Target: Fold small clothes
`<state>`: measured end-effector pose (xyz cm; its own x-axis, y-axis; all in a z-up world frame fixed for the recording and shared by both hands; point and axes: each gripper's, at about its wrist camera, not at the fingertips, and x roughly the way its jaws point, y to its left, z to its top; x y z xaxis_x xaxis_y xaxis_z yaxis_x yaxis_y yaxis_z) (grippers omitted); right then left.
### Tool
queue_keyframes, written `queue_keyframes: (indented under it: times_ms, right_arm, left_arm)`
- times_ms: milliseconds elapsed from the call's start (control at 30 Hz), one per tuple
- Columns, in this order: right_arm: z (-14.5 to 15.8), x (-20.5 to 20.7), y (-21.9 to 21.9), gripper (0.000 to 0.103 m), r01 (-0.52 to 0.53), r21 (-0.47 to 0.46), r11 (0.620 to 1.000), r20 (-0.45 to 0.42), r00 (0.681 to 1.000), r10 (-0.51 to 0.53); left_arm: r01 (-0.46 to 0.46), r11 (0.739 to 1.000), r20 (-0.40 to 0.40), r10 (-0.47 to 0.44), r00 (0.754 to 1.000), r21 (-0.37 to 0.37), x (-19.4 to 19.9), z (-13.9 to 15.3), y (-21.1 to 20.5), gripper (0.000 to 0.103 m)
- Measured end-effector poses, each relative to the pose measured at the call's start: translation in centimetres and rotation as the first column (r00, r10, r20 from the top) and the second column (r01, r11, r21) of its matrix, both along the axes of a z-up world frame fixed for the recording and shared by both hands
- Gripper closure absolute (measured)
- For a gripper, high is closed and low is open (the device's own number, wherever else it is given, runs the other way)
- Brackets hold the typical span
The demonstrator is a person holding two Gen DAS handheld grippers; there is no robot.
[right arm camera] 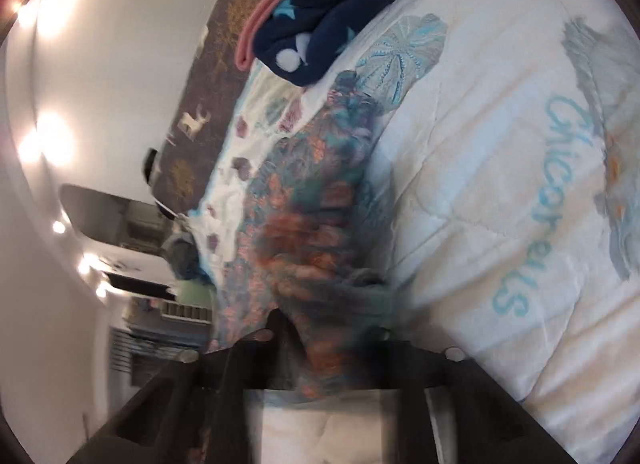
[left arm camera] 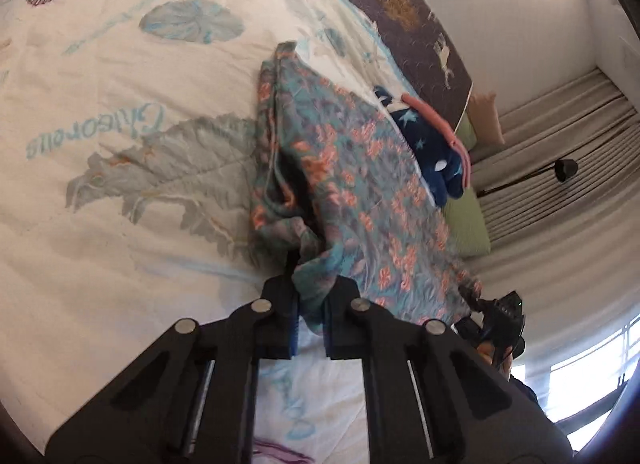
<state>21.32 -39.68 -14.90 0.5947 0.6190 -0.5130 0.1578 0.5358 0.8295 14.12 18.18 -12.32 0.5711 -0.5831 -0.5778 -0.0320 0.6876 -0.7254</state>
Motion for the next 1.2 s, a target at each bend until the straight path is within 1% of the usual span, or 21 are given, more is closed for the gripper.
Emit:
queue_keyframes:
  times_ms: [100, 233, 367, 500, 567, 633, 667, 700, 733, 767, 833, 867, 900, 933, 967, 1000, 1033, 1100, 1133, 1167, 1200]
  right_arm:
    - [0.6, -1.4, -0.6, 0.089, 0.032, 0.071, 0.997, 0.005, 0.999, -0.032]
    - [2.4, -4.9, -1.0, 0.089, 0.028, 0.070, 0.997, 0.034, 0.999, -0.030]
    - [3.2, -9.9, -1.1, 0.089, 0.014, 0.014, 1.000, 0.016, 1.000, -0.014]
    - [1.5, -14.4, -1.8, 0.088, 0.024, 0.012, 1.000, -0.057, 0.998, -0.023]
    - [0.2, -16.4, -1.7, 0.083, 0.011, 0.000, 1.000, -0.102, 0.995, -0.011]
    - [-0.6, -17.3, -2.2, 0.075, 0.014, -0.075, 0.997, -0.150, 0.988, -0.026]
    - [-0.7, -17.7, -2.7, 0.073, 0.030, -0.102, 0.994, -0.156, 0.987, -0.046]
    - [-0.5, -18.1, -3.2, 0.070, 0.038, -0.093, 0.995, -0.149, 0.988, -0.052]
    - [0.0, -18.4, -3.8, 0.064, 0.051, -0.112, 0.992, -0.160, 0.985, -0.068]
    - [0.6, -18.6, -4.3, 0.060, 0.062, -0.145, 0.987, -0.165, 0.983, -0.086]
    - [2.2, -19.0, -5.6, 0.057, 0.112, -0.270, 0.956, -0.147, 0.977, -0.156]
    - [2.8, -19.1, -6.0, 0.057, 0.132, -0.305, 0.943, -0.133, 0.975, -0.180]
    - [3.6, -19.1, -6.5, 0.057, 0.156, -0.336, 0.929, -0.110, 0.973, -0.203]
    - [4.2, -18.8, -6.8, 0.057, 0.167, -0.348, 0.922, -0.082, 0.975, -0.208]
    - [5.0, -18.2, -6.9, 0.056, 0.164, -0.349, 0.923, -0.048, 0.980, -0.192]
    - [5.5, -17.3, -7.0, 0.055, 0.150, -0.351, 0.924, -0.017, 0.986, -0.166]
    - [6.0, -16.1, -6.5, 0.053, 0.134, -0.353, 0.926, 0.008, 0.990, -0.140]
    - [6.3, -12.9, -6.5, 0.051, 0.096, -0.347, 0.933, 0.049, 0.995, -0.084]
    - [6.2, -11.8, -6.5, 0.051, 0.085, -0.335, 0.938, 0.050, 0.996, -0.072]
    - [5.9, -9.7, -6.6, 0.051, 0.066, -0.302, 0.951, 0.044, 0.998, -0.055]
    - [5.6, -9.1, -6.6, 0.051, 0.051, -0.273, 0.961, 0.042, 0.998, -0.041]
  left_arm:
    - [0.030, 0.997, 0.064, -0.035, 0.997, 0.076, -1.8, 2.1, -0.6, 0.094]
    - [0.098, 0.987, 0.105, -0.111, 0.988, 0.126, -5.8, 4.6, -1.0, 0.094]
    - [0.159, 0.974, 0.088, -0.175, 0.981, 0.159, -10.4, 5.3, -1.6, 0.094]
    - [0.190, 0.957, 0.057, -0.207, 0.977, 0.217, -13.6, 5.0, -2.1, 0.094]
    - [0.198, 0.952, 0.029, -0.210, 0.977, 0.232, -14.1, 4.4, -2.0, 0.093]
    - [0.191, 0.952, -0.006, -0.196, 0.981, 0.241, -14.0, 3.6, -1.8, 0.091]
    - [0.191, 0.951, -0.022, -0.191, 0.981, 0.241, -14.0, 3.2, -1.7, 0.090]
    - [0.186, 0.949, -0.039, -0.183, 0.982, 0.254, -14.0, 3.0, -1.6, 0.089]
    - [0.173, 0.946, -0.039, -0.169, 0.985, 0.275, -14.2, 3.1, -1.5, 0.086]
    - [0.159, 0.942, -0.032, -0.157, 0.987, 0.297, -14.4, 3.3, -1.4, 0.086]
    - [0.126, 0.942, -0.006, -0.130, 0.991, 0.312, -14.9, 4.0, -0.8, 0.086]
    - [0.108, 0.944, 0.008, -0.117, 0.993, 0.313, -14.9, 4.5, -0.4, 0.086]
    - [0.090, 0.944, 0.024, -0.102, 0.994, 0.318, -14.8, 5.0, -0.1, 0.081]
    - [0.072, 0.941, 0.038, -0.089, 0.995, 0.331, -14.6, 5.4, 0.1, 0.070]
    - [0.048, 0.932, 0.062, -0.075, 0.995, 0.358, -14.1, 6.2, 0.2, 0.063]
    - [0.046, 0.925, 0.073, -0.080, 0.994, 0.378, -13.7, 6.5, 0.2, 0.053]
    - [0.040, 0.915, 0.109, -0.091, 0.990, 0.401, -12.8, 7.2, 0.0, 0.048]
    - [0.038, 0.908, 0.134, -0.103, 0.986, 0.418, -10.9, 7.8, -0.5, 0.047]
    - [0.042, 0.909, 0.128, -0.104, 0.986, 0.416, -9.3, 7.7, -0.6, 0.047]
    - [0.037, 0.906, 0.123, -0.097, 0.988, 0.421, -7.9, 7.5, -0.8, 0.047]
    - [0.033, 0.903, 0.119, -0.092, 0.989, 0.428, -7.0, 7.3, -0.9, 0.047]
